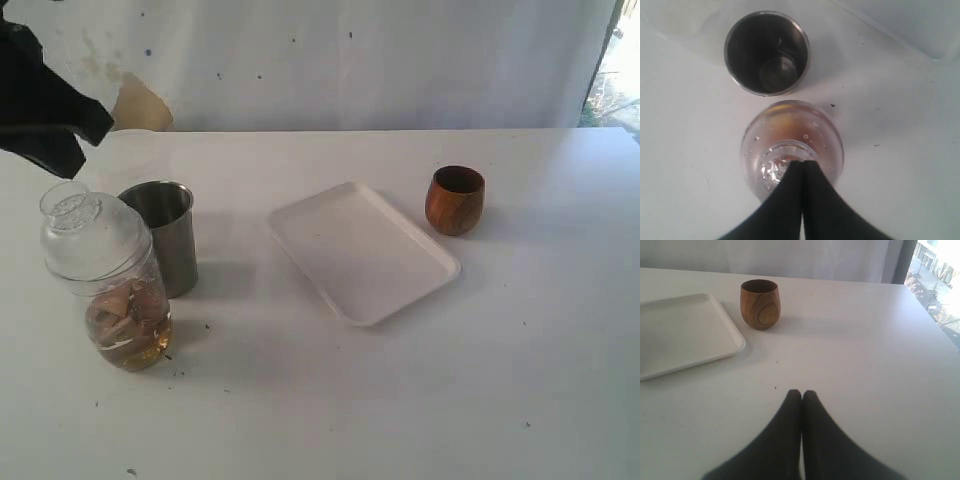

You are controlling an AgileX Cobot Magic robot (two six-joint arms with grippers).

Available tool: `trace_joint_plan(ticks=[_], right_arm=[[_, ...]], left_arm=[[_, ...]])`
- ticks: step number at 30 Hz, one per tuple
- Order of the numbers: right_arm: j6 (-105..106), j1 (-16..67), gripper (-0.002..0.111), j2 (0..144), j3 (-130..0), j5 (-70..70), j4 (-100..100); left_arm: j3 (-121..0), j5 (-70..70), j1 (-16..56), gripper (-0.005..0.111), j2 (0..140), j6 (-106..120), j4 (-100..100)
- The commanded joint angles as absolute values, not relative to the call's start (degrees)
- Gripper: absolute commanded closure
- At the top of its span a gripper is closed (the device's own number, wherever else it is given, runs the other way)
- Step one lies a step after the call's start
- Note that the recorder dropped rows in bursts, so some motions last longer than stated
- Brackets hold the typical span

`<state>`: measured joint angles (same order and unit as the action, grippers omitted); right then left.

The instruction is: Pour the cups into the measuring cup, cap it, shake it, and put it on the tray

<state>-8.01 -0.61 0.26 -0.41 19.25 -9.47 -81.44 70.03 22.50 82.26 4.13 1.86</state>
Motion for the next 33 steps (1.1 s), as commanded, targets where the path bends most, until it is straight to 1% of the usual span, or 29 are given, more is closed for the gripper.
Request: trace_joint_plan(ticks=[1, 13, 29, 33], right_arm=[[-8.2, -1.1, 0.108, 0.0, 0.0, 19.2, -10.0], [-8.2, -1.1, 0.108, 0.0, 0.0, 19.2, -10.0], [-8.2, -1.1, 0.108, 0.0, 0.0, 19.2, -10.0], [-9.1, -1.1, 0.108, 0.0, 0.0, 19.2, -10.0]], left_arm=[[-81.1, 70.0, 23.1, 0.107, 83.3, 2.2, 0.0], [-81.1, 70.0, 23.1, 0.107, 86.6, 1.5, 0.0], [-81.1, 70.0, 23.1, 0.107, 86.7, 1.5, 0.0], [-76.7, 70.0, 23.1, 0.107, 86.7, 1.5, 0.0]])
